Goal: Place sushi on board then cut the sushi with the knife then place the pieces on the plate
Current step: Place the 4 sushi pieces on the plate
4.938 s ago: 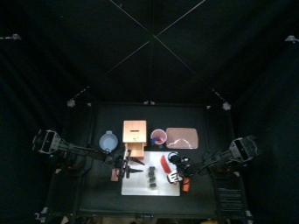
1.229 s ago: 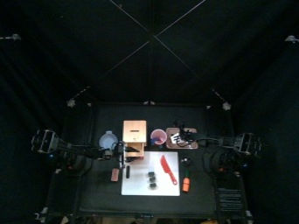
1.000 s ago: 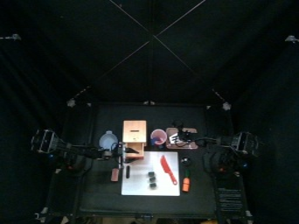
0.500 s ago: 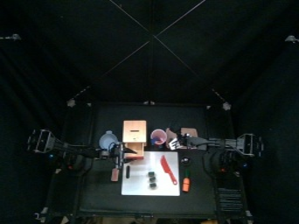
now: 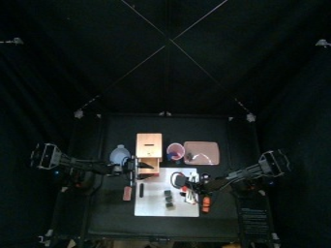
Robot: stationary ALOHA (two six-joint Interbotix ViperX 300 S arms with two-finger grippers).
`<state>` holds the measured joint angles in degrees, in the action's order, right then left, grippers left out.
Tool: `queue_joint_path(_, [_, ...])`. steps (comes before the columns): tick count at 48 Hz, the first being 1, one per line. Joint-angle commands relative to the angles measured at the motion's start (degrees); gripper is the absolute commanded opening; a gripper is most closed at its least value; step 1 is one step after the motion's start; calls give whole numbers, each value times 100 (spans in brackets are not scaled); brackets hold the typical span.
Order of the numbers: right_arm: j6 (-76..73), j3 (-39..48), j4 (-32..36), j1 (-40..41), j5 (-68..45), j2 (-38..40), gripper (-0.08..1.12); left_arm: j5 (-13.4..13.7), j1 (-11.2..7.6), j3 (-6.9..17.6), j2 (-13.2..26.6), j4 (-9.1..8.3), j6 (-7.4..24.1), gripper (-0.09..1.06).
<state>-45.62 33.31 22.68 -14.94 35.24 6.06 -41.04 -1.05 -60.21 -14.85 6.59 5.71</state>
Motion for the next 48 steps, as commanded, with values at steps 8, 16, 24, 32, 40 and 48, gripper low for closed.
queue_joint_path(8, [1266, -1107, -114, 44, -35, -1028, 89, -62, 53, 62, -53, 316, -9, 76])
queue_joint_path(16, [1793, -1389, -352, 229, -123, -1459, 89, -62, 44, 18, -44, 536, 9, 76])
queue_joint_path(24, [1960, -1529, -580, 334, -167, -1661, 89, -62, 44, -53, -44, 554, 0, 76])
queue_joint_path(32, [1951, -1547, -598, 387, -220, -1723, 89, -53, 53, -88, -44, 571, -9, 76])
queue_joint_path(40, [1951, -1538, -633, 396, -281, -1740, 89, -62, 53, -105, -44, 615, 0, 76])
queue_joint_path(48, [1942, -1521, -668, 396, -281, -1828, 89, -53, 53, -123, -44, 642, 0, 76])
